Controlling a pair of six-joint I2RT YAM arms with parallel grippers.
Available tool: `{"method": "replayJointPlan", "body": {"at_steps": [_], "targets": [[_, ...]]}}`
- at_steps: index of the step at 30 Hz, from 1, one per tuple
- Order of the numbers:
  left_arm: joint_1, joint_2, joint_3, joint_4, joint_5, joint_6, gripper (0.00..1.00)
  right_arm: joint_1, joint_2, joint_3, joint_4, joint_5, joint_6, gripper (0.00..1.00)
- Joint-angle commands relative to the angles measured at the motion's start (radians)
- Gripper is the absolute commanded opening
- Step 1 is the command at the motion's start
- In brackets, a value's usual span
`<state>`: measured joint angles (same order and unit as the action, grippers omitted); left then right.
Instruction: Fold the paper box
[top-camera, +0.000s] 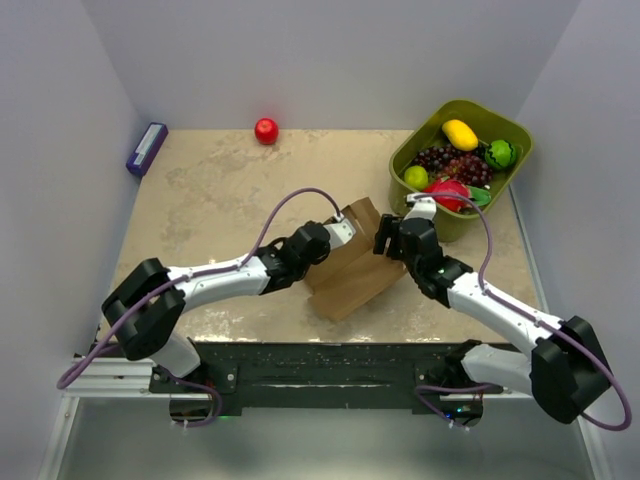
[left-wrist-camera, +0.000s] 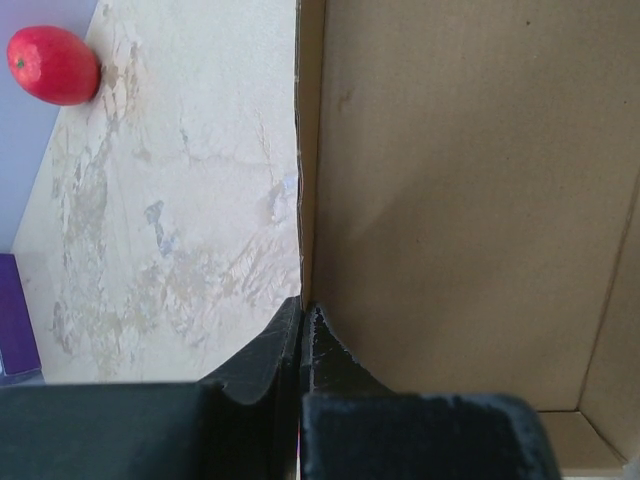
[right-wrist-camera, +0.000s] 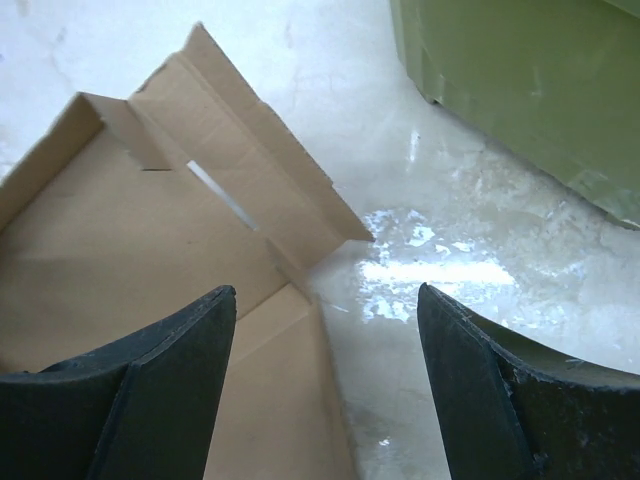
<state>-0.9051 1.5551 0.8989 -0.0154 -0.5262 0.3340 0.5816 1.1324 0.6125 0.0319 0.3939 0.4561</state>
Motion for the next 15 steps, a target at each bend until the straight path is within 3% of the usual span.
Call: {"method": "replayJointPlan", "body": {"at_steps": [1, 8, 15], "targets": [[-0.008, -0.071, -0.043, 0.029, 0.022, 0.048, 0.0, -0.016, 0.032, 0.085, -0.01, -0.058, -0.095, 0.76], [-0.008, -0.179, -0.117, 0.08, 0.069, 0.132, 0.0, -0.026, 0.055, 0.13, -0.017, -0.05, -0.149, 0.75], [-0.02, -0.257, -0.164, 0.118, 0.063, 0.192, 0.0, -0.029, 0.102, 0.13, 0.048, -0.18, -0.175, 0.73]]}}
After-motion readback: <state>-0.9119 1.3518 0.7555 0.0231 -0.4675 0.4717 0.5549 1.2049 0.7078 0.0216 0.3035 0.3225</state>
